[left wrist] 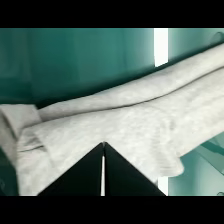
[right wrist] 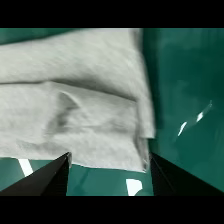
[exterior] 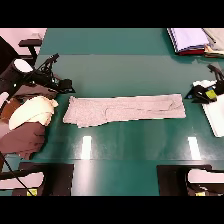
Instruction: Fold the shirts.
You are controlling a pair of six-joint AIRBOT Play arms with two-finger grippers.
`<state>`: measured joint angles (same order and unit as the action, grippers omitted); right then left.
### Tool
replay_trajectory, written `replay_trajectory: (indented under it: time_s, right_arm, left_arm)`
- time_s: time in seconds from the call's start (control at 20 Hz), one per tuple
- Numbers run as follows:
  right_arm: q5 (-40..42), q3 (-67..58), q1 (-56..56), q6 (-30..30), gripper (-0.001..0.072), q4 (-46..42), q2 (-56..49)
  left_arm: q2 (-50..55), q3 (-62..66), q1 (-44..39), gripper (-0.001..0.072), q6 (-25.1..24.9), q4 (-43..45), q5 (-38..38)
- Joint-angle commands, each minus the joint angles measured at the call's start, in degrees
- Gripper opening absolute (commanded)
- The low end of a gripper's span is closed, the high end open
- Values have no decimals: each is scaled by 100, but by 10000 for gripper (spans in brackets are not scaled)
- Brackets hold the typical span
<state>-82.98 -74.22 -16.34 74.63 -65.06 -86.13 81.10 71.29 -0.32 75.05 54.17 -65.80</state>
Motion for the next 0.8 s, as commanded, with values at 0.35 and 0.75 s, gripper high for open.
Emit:
replay_trajectory:
  time_s: [0.35,0.75]
  right_arm:
    - [295,769,-590,-752,566,1460,-1029]
    - [70,208,74,-955,12,1493,-798]
  left_arm:
    - [181,68,-1537,21,765,-321,1134]
    - [1311,782,-2461,20,1049,-361,1423]
